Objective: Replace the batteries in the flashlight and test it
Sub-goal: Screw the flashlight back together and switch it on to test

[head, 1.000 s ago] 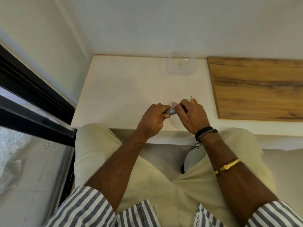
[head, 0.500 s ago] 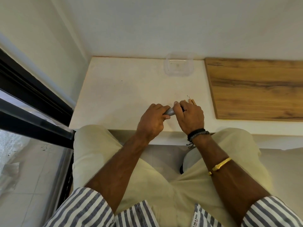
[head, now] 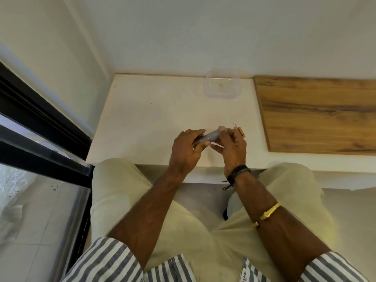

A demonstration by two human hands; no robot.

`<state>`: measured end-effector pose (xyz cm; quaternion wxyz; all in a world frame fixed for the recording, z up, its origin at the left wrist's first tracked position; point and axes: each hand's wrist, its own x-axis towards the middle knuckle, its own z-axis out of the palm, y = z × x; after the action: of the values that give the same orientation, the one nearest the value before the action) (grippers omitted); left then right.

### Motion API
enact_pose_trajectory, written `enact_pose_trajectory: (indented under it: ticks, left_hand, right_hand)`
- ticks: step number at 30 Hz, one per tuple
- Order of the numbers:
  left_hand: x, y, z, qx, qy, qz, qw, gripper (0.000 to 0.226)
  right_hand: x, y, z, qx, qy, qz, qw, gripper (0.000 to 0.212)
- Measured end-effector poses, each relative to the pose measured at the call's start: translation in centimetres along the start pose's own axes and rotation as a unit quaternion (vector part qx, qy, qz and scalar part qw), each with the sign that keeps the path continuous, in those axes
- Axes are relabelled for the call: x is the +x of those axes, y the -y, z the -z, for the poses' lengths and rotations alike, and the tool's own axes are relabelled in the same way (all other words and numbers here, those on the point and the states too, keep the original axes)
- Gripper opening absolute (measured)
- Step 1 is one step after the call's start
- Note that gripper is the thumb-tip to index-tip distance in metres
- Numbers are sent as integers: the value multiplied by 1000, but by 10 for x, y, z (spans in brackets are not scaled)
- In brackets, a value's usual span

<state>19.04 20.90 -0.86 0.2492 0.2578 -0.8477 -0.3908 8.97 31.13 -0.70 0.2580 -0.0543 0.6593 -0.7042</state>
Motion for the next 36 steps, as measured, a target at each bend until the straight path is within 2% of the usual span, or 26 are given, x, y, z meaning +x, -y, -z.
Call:
enact_pose_trajectory:
  ticks: [2, 4, 5, 7, 9, 12, 15, 19, 24, 36]
  left_hand:
    - [1, 1, -1, -34, -21, 45, 998, 36]
    - [4, 2, -1, -84, -28, 121, 989, 36]
    - [6, 2, 0, -144, -24, 168, 975, 38]
    - [8, 1, 4, -315, 1, 247, 916, 48]
    - [10, 2, 8, -440, 10, 293, 849, 63]
    - [12, 2, 12, -547, -4, 319, 774, 79]
    - [13, 0, 15, -604, -14, 327, 726, 90]
    - [14, -1, 19, -623, -12, 317, 715, 93]
    - [14, 0, 19, -613, -1, 312, 726, 93]
    - [14, 0, 23, -624, 10, 303, 720, 99]
  right_hand:
    - [2, -1, -1, 116, -8, -80, 990, 26]
    - [6, -1, -2, 226, -2, -149, 963, 34]
    - [8, 0, -2, 281, 2, -175, 944, 35]
    - [10, 4, -4, 371, 6, -209, 905, 29]
    - [10, 7, -4, 432, 18, -217, 875, 26]
    - [7, 10, 1, 503, 60, -197, 839, 27]
    - [3, 15, 2, 544, 86, -180, 815, 22]
    - [1, 22, 2, 561, 80, -179, 804, 17]
    - [0, 29, 1, 555, 65, -180, 809, 14]
    - [-1, 33, 4, 537, 122, -157, 820, 20]
